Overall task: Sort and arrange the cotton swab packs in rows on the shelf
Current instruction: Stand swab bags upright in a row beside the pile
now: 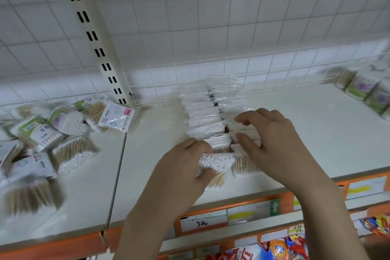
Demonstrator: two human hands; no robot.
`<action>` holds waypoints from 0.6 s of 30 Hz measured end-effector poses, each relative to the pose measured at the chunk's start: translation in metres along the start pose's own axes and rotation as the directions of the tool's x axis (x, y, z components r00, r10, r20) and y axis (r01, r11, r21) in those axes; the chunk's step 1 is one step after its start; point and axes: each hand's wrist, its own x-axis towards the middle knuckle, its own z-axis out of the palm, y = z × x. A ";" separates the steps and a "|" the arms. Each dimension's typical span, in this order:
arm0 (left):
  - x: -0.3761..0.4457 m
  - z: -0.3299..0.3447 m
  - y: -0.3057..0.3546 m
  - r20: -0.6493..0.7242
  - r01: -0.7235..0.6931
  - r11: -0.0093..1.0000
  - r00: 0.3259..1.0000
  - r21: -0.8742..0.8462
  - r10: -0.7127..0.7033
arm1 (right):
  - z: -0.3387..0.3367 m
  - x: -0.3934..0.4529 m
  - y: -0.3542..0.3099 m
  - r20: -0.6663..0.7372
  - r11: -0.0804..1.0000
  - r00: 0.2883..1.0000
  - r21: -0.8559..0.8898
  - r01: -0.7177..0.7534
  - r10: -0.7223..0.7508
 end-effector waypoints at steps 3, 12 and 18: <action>0.004 0.005 0.004 -0.046 -0.046 0.985 0.997 0.166 0.055 | -0.003 -0.005 0.006 -0.015 1.000 1.000 0.008 -0.027 0.028; 0.006 0.013 0.002 -0.091 -0.008 0.964 0.995 0.264 0.033 | -0.001 -0.009 0.006 -0.043 0.999 0.999 0.022 -0.032 0.033; 0.005 0.008 -0.001 -0.098 -0.002 0.962 0.995 0.272 0.030 | -0.002 -0.009 0.001 0.095 0.998 0.995 -0.053 -0.019 0.024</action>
